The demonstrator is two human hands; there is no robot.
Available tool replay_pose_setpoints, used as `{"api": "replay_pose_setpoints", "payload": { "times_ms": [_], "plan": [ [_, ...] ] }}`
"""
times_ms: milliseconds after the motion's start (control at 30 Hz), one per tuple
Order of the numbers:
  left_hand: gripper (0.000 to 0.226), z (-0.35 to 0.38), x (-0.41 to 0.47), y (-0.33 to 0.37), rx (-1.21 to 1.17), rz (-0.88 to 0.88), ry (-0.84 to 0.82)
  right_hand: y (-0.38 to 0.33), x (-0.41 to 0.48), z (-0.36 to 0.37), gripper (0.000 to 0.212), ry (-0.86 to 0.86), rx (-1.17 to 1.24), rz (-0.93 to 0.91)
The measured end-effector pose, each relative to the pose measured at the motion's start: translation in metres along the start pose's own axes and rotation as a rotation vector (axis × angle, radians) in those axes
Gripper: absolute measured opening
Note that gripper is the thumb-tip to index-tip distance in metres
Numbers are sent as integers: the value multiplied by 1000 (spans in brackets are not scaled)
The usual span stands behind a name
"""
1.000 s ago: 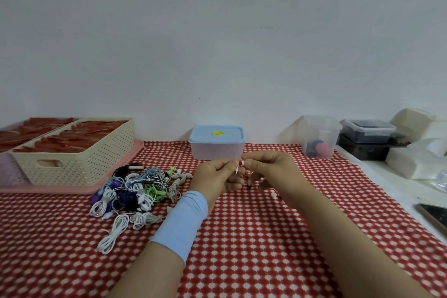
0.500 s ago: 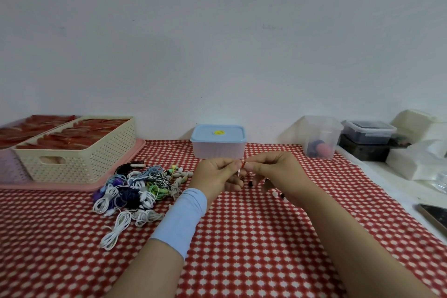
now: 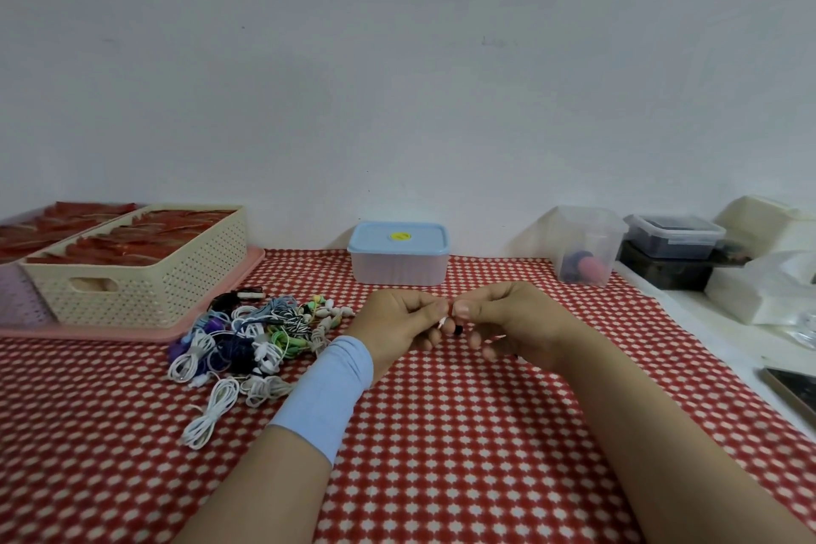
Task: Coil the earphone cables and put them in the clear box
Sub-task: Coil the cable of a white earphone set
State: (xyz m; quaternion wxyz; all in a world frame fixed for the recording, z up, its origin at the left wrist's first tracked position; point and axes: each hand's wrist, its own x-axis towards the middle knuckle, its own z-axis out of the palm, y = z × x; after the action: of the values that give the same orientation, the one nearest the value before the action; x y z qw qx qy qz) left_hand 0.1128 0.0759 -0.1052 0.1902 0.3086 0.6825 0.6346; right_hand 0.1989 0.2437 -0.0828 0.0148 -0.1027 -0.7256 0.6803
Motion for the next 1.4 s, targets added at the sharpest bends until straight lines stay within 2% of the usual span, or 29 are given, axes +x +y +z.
{"api": "replay_pose_setpoints", "payload": {
  "times_ms": [200,333,467,567,700,800,1133,1400],
  "plan": [
    [16,3,1,1,28,7,70,-2,0,2,24,11,47,43],
    [16,7,1,3,40,28,107,0,2,3,6,64,64,56],
    [15,10,3,2,24,5,146,2,2,6,7,116,21,-5],
    [13,11,3,0,-133,-67,167,2,0,8,11,169,-34,-138],
    [14,9,3,1,-216,-117,168,0,-4,7,12,125,-114,-226],
    [16,8,2,1,-213,-115,142,2,-3,6,11,160,-160,-272],
    [15,3,1,3,-186,-83,89,0,-3,2,10,99,-64,-202],
    [13,0,1,0,-184,-92,106,0,-2,2,15,89,-113,-225]
  ]
}}
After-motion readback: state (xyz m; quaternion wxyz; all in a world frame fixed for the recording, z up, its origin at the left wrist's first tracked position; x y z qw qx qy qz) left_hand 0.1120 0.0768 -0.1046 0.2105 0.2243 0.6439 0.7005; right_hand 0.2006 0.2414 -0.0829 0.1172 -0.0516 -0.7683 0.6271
